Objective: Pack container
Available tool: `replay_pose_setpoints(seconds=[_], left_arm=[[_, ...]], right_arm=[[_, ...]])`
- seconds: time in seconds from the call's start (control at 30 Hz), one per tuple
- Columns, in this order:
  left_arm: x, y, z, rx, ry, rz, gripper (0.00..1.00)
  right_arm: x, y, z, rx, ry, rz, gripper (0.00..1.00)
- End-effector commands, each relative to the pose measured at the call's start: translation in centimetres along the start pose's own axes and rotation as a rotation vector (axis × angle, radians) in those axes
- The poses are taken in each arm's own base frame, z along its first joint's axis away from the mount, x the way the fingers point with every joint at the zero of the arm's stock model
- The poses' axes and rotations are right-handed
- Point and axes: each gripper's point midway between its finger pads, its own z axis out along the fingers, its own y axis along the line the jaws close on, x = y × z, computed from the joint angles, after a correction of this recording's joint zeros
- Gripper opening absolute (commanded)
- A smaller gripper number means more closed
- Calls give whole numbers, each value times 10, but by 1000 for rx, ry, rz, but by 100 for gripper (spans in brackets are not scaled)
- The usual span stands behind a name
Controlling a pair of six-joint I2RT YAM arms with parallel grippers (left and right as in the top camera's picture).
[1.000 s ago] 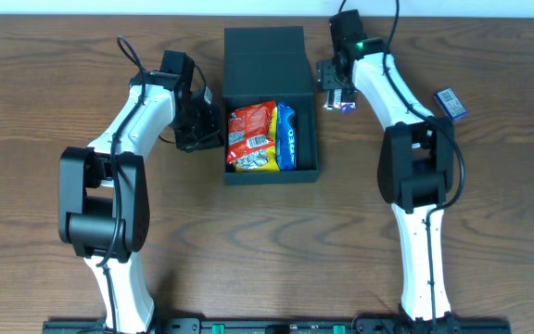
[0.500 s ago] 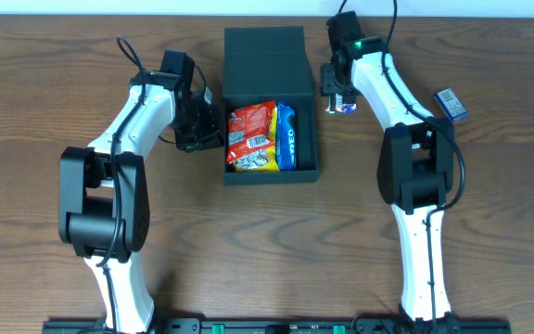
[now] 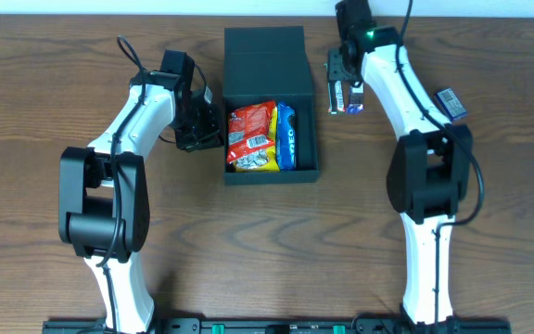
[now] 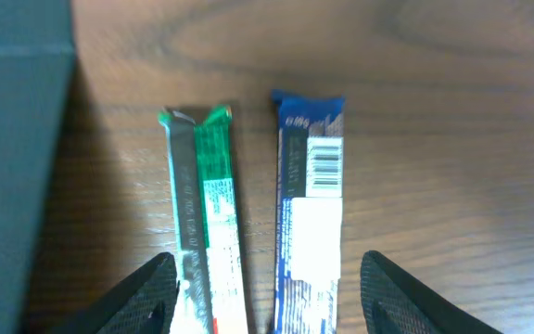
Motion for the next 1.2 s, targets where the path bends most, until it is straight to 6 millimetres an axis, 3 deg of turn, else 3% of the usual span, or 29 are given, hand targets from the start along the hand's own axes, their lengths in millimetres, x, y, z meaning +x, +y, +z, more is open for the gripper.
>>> replay_pose_setpoints(seconds=[0.0,0.17,0.7,1.17], left_arm=[[3,4,7,-10,19,0,6],[3,4,7,-10,18,0,6],[3,4,7,-10,19,-1,6],[3,4,7,-11,18,0,6]], right_arm=[[-14,-8,-28,4,-51,16,65],[-5,8,-12,-65,-13,7,64],[26,21,54,-67,67,-94,65],[44,35,73,-108,113,-108,59]])
